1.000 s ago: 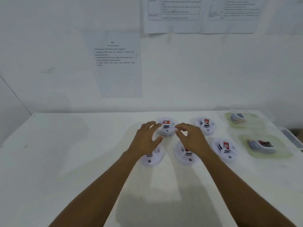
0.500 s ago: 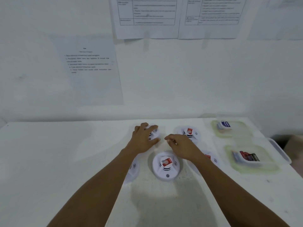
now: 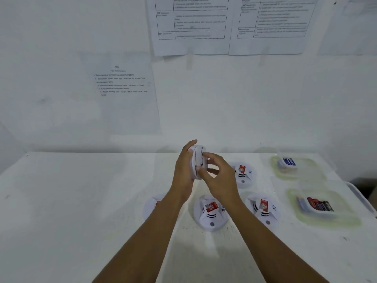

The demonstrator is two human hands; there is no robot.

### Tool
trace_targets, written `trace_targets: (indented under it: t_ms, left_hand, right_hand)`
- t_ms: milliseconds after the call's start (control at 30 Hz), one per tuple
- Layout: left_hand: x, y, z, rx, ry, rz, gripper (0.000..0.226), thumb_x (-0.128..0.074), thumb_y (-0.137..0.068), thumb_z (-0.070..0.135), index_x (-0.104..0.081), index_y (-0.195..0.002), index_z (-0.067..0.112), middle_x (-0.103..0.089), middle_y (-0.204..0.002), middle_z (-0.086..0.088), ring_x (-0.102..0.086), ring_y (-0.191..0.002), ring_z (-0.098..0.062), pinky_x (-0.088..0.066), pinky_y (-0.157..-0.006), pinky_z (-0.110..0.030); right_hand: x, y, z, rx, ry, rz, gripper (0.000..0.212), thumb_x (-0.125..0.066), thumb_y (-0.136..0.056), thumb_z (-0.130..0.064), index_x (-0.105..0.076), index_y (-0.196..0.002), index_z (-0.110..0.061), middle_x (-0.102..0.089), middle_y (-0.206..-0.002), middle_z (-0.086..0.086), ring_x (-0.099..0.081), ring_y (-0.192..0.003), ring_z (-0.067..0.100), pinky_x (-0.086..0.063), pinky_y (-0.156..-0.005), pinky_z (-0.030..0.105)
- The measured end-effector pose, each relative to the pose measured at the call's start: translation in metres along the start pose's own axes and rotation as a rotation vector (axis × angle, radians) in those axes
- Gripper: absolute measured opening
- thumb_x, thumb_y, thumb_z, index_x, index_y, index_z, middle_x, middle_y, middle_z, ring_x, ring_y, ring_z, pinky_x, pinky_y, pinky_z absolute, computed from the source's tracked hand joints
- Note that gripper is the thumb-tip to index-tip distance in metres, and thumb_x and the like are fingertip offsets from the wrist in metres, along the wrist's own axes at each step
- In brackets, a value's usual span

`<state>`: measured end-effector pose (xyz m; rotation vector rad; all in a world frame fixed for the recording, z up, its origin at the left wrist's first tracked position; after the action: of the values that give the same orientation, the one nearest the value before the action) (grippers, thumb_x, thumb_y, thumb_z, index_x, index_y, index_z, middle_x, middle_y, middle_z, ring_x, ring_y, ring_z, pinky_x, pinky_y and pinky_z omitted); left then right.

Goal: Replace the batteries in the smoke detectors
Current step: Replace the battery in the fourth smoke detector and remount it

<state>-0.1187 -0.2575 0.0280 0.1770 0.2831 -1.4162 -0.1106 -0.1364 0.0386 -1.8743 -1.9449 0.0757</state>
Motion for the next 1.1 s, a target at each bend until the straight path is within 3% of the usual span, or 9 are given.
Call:
trace_targets:
  t_ms: [200,333,533,633,733,833,1000,1100]
  left_hand:
    - [0.003,0.006,-0.001,0.06,0.251,0.001,0.028,-0.045,-0.099,0.037,-0.061,-0.121,0.029,-0.065,-0.117,-0.005,-0.061,-0.106,-0.028,-0.048,-0.091,-0.044]
    - [0.008,0.009,-0.006,0.1,0.288,-0.009,0.029,-0.044,-0.099,0.038,-0.062,-0.12,0.03,-0.064,-0.117,-0.006,-0.061,-0.104,-0.027,-0.048,-0.091,-0.044]
    - [0.014,0.006,-0.003,0.124,0.255,-0.036,0.028,-0.048,-0.095,0.04,-0.063,-0.117,0.031,-0.07,-0.108,0.001,-0.064,-0.102,-0.022,-0.05,-0.088,-0.04]
    - [0.024,0.004,0.002,0.116,0.293,-0.041,0.031,-0.055,-0.084,0.041,-0.064,-0.111,0.029,-0.073,-0.099,0.001,-0.067,-0.092,-0.019,-0.048,-0.088,-0.041]
    - [0.048,-0.001,0.004,0.111,0.362,0.03,0.028,-0.047,-0.099,0.035,-0.061,-0.121,0.028,-0.069,-0.112,-0.004,-0.064,-0.102,-0.024,-0.048,-0.093,-0.047]
    - [0.068,-0.004,0.006,0.097,0.413,0.076,0.031,-0.04,-0.102,0.036,-0.059,-0.125,0.027,-0.066,-0.116,-0.005,-0.06,-0.108,-0.028,-0.046,-0.095,-0.051]
    - [0.078,0.0,0.004,0.106,0.438,0.099,0.032,-0.039,-0.101,0.036,-0.06,-0.124,0.027,-0.062,-0.121,-0.006,-0.056,-0.113,-0.029,-0.039,-0.104,-0.056]
    - [0.078,0.003,-0.001,0.127,0.449,0.099,0.033,-0.039,-0.102,0.037,-0.062,-0.124,0.028,-0.061,-0.123,-0.006,-0.055,-0.115,-0.029,-0.036,-0.106,-0.057]
  right_hand:
    - [-0.002,0.004,-0.013,0.02,0.037,0.077,0.047,-0.079,-0.076,-0.023,-0.06,-0.119,-0.023,-0.065,-0.115,-0.01,-0.063,-0.1,0.006,-0.052,-0.08,0.013]
    - [-0.009,0.006,-0.013,0.054,0.125,0.04,0.051,-0.073,-0.07,-0.036,-0.057,-0.117,-0.028,-0.064,-0.114,-0.008,-0.062,-0.103,0.01,-0.055,-0.083,0.027]
    - [-0.008,-0.001,-0.018,0.121,0.166,0.005,0.036,-0.066,-0.073,-0.035,-0.066,-0.106,-0.022,-0.07,-0.1,-0.012,-0.066,-0.093,0.007,-0.057,-0.083,0.03]
    - [0.006,-0.014,-0.017,0.141,0.151,0.088,0.008,-0.065,-0.087,-0.018,-0.071,-0.092,-0.016,-0.072,-0.081,-0.01,-0.067,-0.076,0.0,-0.055,-0.067,0.02]
    - [0.023,-0.032,-0.004,0.14,0.173,0.122,0.012,-0.063,-0.089,-0.006,-0.072,-0.085,-0.013,-0.068,-0.071,-0.012,-0.063,-0.067,-0.004,-0.044,-0.062,0.006]
    - [0.022,-0.05,0.021,0.099,0.336,0.014,0.012,-0.064,-0.089,-0.008,-0.074,-0.086,-0.014,-0.071,-0.074,-0.007,-0.062,-0.064,-0.001,-0.042,-0.063,0.006]
    - [-0.013,-0.063,0.061,0.003,0.583,-0.284,0.014,-0.062,-0.091,-0.015,-0.076,-0.089,-0.02,-0.075,-0.084,-0.005,-0.068,-0.072,0.011,-0.056,-0.072,0.029]
    - [-0.024,-0.061,0.069,-0.021,0.603,-0.338,0.016,-0.06,-0.092,-0.01,-0.075,-0.095,-0.014,-0.076,-0.09,0.001,-0.069,-0.077,0.016,-0.057,-0.076,0.032]
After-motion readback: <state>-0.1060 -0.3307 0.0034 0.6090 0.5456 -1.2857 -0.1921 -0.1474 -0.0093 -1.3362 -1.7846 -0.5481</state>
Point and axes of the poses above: each hand's wrist, its own y-axis away from the middle knuckle, its own x-axis out of the back of the hand, z = x × y, the point moved 7 cm from there along -y, towards the middle knuckle
